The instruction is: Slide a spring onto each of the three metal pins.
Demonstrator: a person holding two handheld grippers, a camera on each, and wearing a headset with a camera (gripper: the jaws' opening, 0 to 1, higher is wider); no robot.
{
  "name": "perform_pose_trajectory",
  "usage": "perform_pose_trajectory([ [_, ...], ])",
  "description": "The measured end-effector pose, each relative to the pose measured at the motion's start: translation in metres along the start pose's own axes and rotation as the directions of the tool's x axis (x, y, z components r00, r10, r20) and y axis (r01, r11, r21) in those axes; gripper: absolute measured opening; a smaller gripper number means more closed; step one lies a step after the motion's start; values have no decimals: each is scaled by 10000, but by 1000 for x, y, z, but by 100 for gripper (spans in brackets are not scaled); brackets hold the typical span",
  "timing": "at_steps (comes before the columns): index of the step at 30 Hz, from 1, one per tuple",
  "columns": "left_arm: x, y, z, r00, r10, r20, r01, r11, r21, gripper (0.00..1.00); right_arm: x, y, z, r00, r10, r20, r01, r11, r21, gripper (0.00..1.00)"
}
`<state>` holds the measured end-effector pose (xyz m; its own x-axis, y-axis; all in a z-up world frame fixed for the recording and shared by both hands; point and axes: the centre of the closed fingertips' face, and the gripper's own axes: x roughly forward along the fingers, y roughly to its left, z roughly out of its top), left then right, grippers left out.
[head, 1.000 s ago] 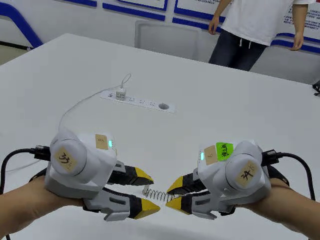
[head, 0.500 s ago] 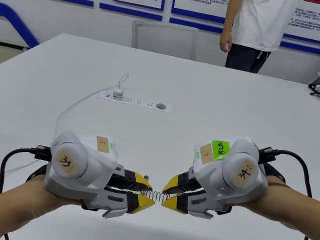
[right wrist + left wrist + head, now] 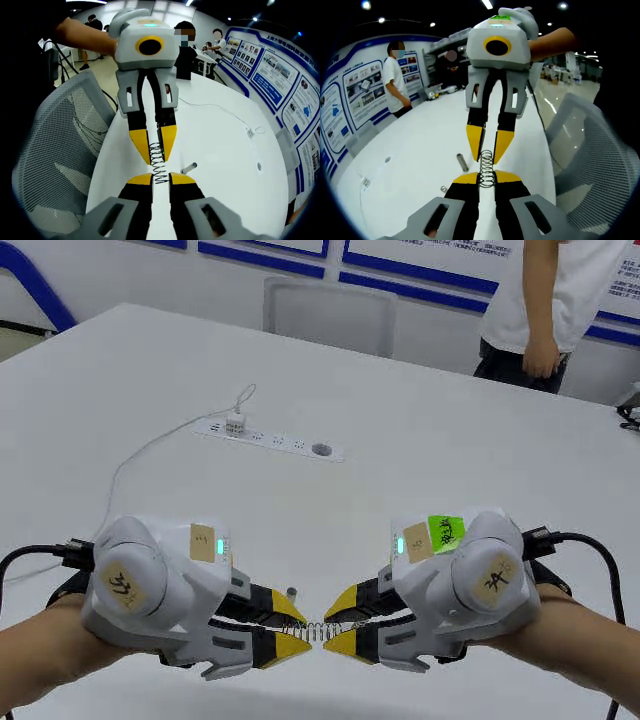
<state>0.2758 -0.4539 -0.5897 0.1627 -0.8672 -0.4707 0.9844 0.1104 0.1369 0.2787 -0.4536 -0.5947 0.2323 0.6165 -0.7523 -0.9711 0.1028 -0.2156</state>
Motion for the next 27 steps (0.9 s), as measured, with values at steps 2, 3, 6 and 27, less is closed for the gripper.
perform_pose_trajectory([
  [2, -1, 1, 0, 10000, 29, 36, -29, 10000, 16, 9, 2, 0, -4, 9999, 27, -150, -27, 10000, -7, 15],
  [3, -2, 2, 2, 10000, 30, 61, -30, 10000, 31, 9, 3, 0, -6, 9998, 7, -213, -8, 10000, -28, 16],
  [6, -4, 1, 3, 9999, -9, 110, 7, 10000, 100, 9, 3, -1, -5, 10000, -15, -18, 15, 9999, 128, 15],
  [27, -3, -2, -4, 9995, 31, -325, -18, 9992, 390, 10, -13, 6, 28, 9806, 539, 1886, -788, 9888, 1270, 11],
])
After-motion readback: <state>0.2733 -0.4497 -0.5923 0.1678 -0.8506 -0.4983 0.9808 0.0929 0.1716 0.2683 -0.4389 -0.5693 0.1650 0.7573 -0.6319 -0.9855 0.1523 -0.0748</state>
